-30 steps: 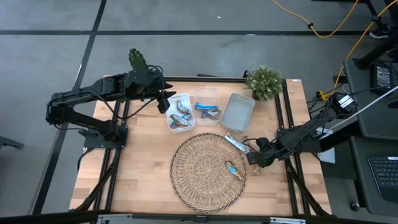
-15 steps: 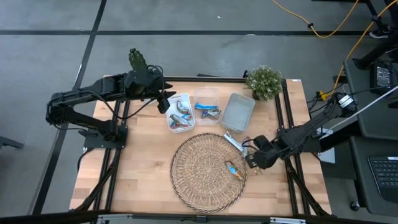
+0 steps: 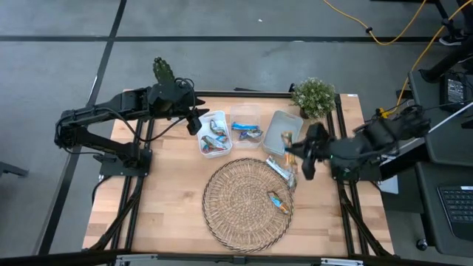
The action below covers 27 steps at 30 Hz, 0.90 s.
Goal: Pick and place Granola Bars by type
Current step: Put the yellow granola bar into the gray bin
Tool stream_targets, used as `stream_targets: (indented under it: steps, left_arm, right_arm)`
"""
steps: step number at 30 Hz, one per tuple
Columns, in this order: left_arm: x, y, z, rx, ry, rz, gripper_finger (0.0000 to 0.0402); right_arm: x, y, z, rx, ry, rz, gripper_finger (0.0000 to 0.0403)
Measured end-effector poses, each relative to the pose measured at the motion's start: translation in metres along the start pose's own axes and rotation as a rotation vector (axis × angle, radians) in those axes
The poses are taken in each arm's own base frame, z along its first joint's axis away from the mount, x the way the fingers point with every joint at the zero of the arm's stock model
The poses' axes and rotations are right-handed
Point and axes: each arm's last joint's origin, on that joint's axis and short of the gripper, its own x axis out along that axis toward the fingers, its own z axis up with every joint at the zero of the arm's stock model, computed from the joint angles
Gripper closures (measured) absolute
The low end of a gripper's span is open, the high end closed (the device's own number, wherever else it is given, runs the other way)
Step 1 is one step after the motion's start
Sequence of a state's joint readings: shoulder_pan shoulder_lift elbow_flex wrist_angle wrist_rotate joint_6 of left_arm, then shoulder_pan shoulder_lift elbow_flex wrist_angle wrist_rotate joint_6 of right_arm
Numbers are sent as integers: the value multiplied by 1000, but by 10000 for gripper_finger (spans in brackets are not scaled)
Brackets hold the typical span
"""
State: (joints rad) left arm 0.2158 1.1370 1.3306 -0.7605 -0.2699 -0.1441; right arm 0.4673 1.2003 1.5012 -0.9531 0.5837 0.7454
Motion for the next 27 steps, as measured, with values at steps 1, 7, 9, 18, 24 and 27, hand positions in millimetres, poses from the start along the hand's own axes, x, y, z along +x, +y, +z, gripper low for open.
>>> stream_targets:
  steps: [1, 7, 9, 18, 24, 27]
  left_arm:
    - [0, 0, 0, -1, 0, 0, 258]
    - [0, 0, 0, 6, 0, -1, 258]
    - [0, 0, 0, 6, 0, -1, 258]
    - [0, 0, 0, -2, -2, 13, 258]
    - [0, 1, 0, -2, -4, 28, 258]
    - [0, 1, 0, -2, -4, 28, 258]
  right_arm:
    - [-4, -1, 7, -27, -14, 2, 375]
    - [-15, -9, 28, -80, -63, -12, 380]
    - [-13, -11, 30, -76, -66, -25, 370]
    - [9, -62, 54, -24, -16, -191, 384]
    - [16, -109, 74, 37, 16, -238, 362]
    - [16, -121, 74, 47, 58, -257, 353]
